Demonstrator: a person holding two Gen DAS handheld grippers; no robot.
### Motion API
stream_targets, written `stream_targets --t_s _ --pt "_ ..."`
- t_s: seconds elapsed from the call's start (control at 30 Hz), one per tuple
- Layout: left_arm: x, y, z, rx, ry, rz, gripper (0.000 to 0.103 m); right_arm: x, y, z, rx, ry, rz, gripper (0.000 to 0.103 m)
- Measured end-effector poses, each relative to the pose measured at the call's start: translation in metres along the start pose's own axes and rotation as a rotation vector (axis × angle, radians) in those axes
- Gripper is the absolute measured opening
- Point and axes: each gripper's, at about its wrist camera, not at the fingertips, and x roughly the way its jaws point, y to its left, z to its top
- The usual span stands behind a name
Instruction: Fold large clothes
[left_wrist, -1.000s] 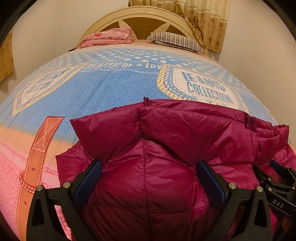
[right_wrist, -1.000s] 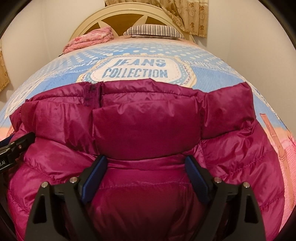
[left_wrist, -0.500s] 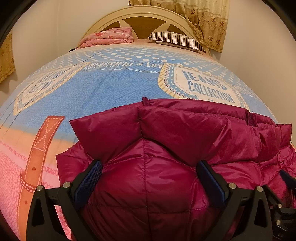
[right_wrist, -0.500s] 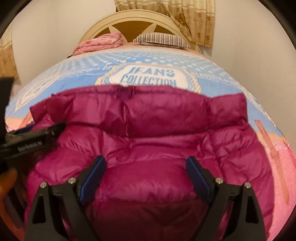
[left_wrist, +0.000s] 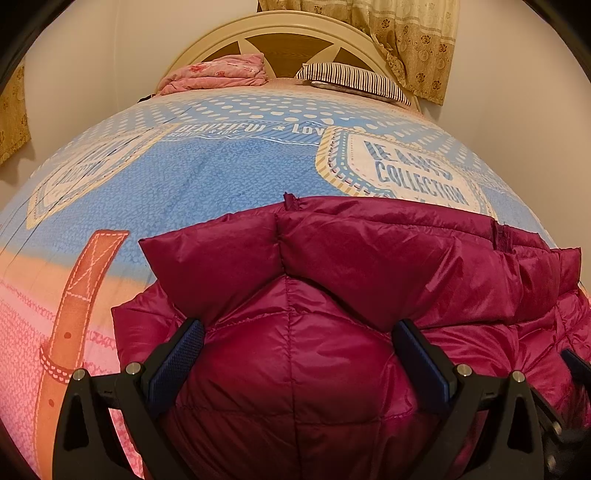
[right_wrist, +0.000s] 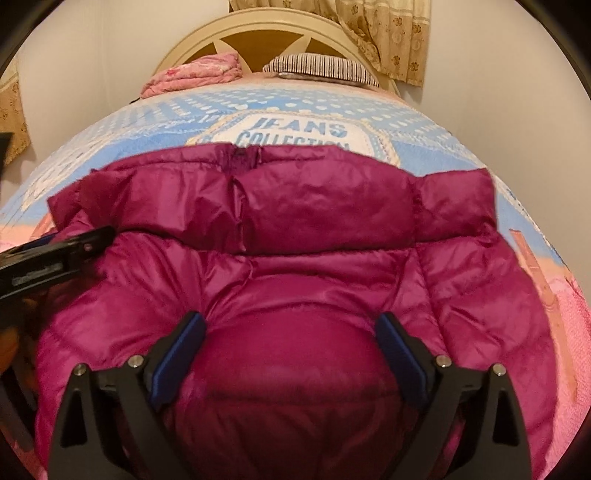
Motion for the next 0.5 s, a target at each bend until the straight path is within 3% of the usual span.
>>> stream_targets --t_s 0.13,0.33,0.5 --pt "0.000 0.000 0.000 -0.001 -0.002 -0.003 0.102 -0.018 0.007 -0.017 -0.021 -0.025 -0.004 0.096" --pt "-0.007 0.004 -0.001 -0.021 0.005 -0.029 0.102 -0.006 0.007 -0.021 -0.015 -0.006 -0.009 0.099" --pt "-0.070 0.023 -0.026 -0.066 -0.078 -0.006 0.102 -0.030 0.008 -0.027 -0.029 -0.008 -0.008 0.098"
